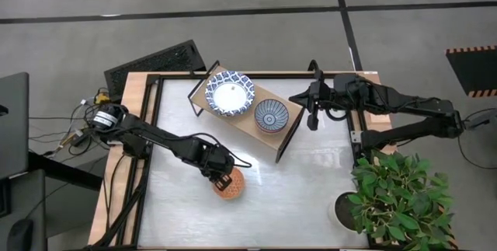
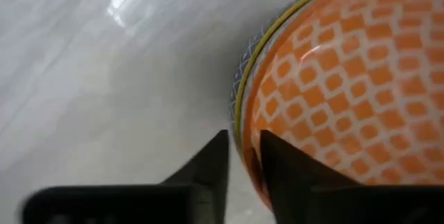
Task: Place and stack bowls onto a shelf
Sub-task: Stack the orange bowl on top of the blue bowl on the shelf
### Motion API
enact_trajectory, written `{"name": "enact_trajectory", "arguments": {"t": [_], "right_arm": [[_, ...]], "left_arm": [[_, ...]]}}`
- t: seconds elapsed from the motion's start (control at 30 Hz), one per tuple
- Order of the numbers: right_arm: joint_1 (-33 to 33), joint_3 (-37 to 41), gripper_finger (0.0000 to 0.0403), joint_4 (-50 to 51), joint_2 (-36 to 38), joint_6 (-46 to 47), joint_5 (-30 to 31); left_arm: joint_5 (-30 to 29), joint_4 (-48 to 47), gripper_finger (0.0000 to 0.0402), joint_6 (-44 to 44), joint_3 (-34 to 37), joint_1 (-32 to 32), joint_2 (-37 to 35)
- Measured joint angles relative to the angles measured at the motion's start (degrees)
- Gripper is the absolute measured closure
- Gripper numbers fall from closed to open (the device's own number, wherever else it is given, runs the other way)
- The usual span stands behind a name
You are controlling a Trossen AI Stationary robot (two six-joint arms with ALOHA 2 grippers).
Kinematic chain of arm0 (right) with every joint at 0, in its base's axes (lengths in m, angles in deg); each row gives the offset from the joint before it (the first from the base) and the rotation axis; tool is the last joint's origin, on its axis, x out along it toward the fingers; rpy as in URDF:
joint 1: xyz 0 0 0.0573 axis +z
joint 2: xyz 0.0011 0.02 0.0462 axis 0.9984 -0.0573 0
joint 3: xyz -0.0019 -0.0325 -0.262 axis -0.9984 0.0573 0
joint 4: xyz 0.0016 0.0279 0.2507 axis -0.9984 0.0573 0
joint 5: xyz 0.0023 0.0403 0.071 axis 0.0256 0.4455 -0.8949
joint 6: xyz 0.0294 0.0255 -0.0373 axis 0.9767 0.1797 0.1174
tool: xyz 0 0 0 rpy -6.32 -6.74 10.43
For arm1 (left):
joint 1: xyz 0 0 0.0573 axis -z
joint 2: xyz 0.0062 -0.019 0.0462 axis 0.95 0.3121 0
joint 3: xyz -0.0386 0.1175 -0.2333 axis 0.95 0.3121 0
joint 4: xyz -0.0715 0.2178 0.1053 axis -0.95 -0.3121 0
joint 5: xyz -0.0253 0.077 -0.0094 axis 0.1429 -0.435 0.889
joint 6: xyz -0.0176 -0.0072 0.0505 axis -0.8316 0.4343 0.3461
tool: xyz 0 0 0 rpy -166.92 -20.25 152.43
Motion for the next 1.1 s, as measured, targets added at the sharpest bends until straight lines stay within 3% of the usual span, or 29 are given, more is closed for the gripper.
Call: {"name": "enact_trajectory", "arguments": {"t": [0.13, 0.5, 0.77, 0.97, 1.1], "right_arm": [[-0.5, 0.0, 0.0380, 0.0, 0.0, 0.0, 0.0], [-0.5, 0.0, 0.0380, 0.0, 0.0, -0.1, 0.0], [-0.5, 0.0, 0.0380, 0.7, 0.0, 0.6, 0.1], [-0.5, 0.0, 0.0380, 1.4, 0.0, 1.3, 1.1], [-0.5, 0.0, 0.0380, 1.4, 0.0, 1.4, 1.2]], "left_arm": [[0.0, -2.3, 0.0390, -0.2, -2.2, -0.4, 0.1], [-0.1, -14.1, 0.0399, 6.0, -16.8, -3.4, 0.0], [-0.2, -26.2, 0.0400, 9.1, -35.0, -8.1, 0.1], [-6.1, -32.4, 0.0401, 10.5, -49.9, -14.9, 0.0], [-10.5, -33.9, 0.0401, 11.0, -54.8, -20.5, -0.1]]}}
